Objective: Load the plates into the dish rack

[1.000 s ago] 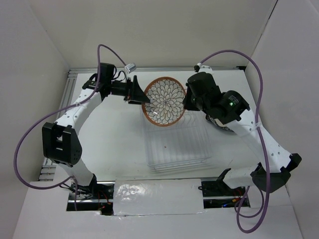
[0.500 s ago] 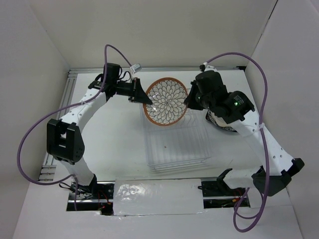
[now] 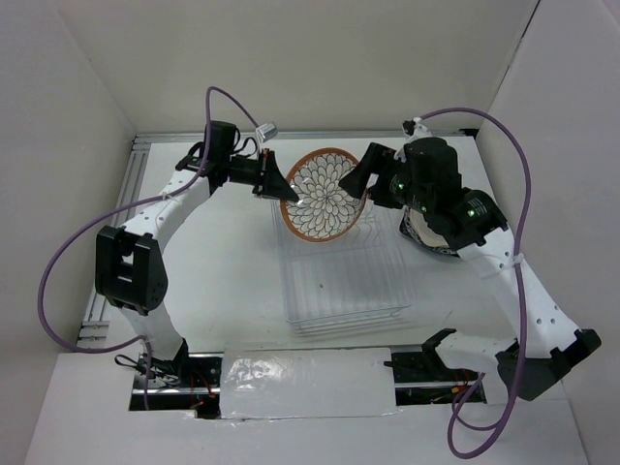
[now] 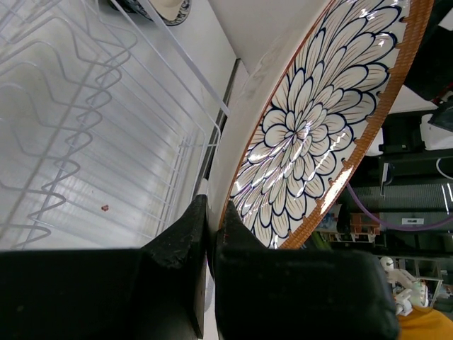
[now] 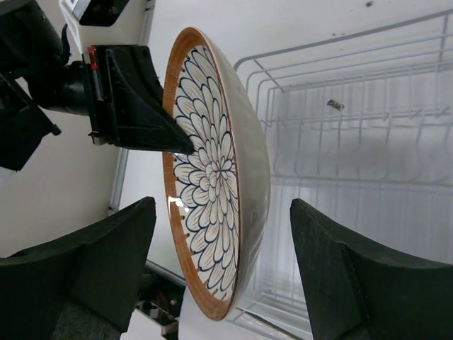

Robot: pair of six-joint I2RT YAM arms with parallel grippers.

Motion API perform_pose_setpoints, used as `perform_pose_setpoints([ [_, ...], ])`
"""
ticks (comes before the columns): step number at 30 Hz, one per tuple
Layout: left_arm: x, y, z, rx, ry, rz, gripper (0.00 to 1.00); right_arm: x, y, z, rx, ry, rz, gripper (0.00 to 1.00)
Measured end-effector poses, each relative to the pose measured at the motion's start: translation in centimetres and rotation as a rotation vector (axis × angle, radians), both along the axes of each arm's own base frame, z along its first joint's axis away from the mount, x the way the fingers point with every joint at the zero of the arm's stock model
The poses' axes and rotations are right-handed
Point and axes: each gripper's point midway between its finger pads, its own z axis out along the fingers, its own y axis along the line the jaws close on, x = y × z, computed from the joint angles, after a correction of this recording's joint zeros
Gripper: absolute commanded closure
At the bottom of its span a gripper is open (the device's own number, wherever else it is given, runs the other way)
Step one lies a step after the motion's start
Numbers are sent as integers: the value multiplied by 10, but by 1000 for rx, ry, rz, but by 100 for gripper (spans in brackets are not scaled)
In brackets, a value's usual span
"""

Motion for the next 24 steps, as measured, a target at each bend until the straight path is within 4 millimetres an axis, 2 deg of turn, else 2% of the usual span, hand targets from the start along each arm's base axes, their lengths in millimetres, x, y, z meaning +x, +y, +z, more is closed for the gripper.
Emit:
perform_pose_setpoints([
  [5,0,-1,4,-18,-4,-10,100,0,14,-18,39,38,48,25],
  [8,0,-1,7,-28,-7,-13,100,2,20,-31,61,71,54,41],
  [11,1,-1,8,-31,-12,-15,100,3,26,-40,90,87,58,72],
  [12,1,-1,9,-33,-12,-15,100,3,25,-43,85,92,59,94],
  [13,1,0,9,-36,-8,-14,100,4,21,-48,59,98,41,100],
  [17,4,0,7,-21,-12,7,100,4,24,-49,65,101,30,100],
  [18,4,1,7,-21,-17,8,97,3,24,-49,56,98,20,100],
  [19,4,1,7,-22,-18,6,69,2,24,-48,44,94,9,100],
  [21,4,2,8,-23,-15,6,36,0,25,-43,0,89,-23,100],
  [23,4,5,11,-23,-3,12,13,-1,28,-39,-68,83,-58,100],
  [24,5,7,12,-19,-3,19,11,0,29,-35,-105,72,-79,100],
])
